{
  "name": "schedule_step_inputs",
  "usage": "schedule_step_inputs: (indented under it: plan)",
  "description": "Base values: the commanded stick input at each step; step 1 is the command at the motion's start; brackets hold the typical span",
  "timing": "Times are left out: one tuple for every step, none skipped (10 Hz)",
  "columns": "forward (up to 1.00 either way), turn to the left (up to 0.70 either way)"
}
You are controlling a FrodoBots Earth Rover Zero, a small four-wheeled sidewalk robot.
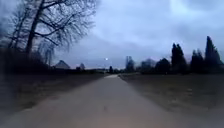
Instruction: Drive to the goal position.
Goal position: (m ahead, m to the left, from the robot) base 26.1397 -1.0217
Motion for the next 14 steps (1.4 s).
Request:
schedule_step_inputs:
  plan:
    - [1.00,0.04]
    - [1.00,0.04]
    - [1.00,0.04]
    - [1.00,0.04]
    - [1.00,0.04]
    - [1.00,0.04]
    - [1.00,0.04]
    - [1.00,0.04]
    - [1.00,0.04]
    - [1.00,0.04]
    - [1.00,0.04]
    - [1.00,0.04]
    - [1.00,0.04]
    - [1.00,0.04]
